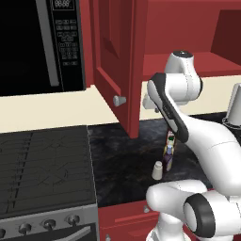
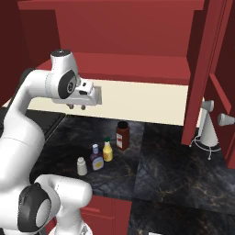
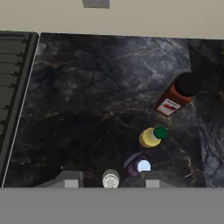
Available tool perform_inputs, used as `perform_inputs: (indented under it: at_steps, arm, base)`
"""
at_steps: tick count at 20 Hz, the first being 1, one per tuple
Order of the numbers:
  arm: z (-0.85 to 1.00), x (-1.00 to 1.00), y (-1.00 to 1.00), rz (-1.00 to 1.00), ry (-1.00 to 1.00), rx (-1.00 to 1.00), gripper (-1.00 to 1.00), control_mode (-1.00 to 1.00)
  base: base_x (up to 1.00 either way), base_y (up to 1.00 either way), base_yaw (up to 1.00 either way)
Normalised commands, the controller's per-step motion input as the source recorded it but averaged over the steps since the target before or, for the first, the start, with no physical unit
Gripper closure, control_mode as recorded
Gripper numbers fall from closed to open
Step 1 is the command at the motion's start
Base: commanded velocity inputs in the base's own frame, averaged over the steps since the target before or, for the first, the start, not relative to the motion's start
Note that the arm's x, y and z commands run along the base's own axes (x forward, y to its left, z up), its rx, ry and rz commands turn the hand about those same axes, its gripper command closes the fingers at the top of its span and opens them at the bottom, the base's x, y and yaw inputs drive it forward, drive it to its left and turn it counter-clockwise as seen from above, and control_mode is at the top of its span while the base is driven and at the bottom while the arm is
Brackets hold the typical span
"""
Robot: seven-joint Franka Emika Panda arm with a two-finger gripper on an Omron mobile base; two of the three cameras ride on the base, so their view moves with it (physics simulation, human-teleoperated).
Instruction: There are various items on the counter. Only move the condiments/shakers into the cabinet.
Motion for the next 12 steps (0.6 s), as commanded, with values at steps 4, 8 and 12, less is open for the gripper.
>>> perform_inputs:
  at_steps: [4, 8, 12]
  arm:
    - [-0.02, -0.3, 0.0, 0.0, -0.01, 0.0, -1.0, -1.0]
    - [-0.14, -0.67, -0.02, -0.02, -0.01, 0.0, -1.0, -1.0]
    - [-0.24, -0.3, -0.29, -0.11, 0.0, 0.0, -1.0, -1.0]
  base:
    - [0.0, 0.0, 0.0]
    - [0.0, 0.0, 0.0]
    - [0.0, 0.0, 0.0]
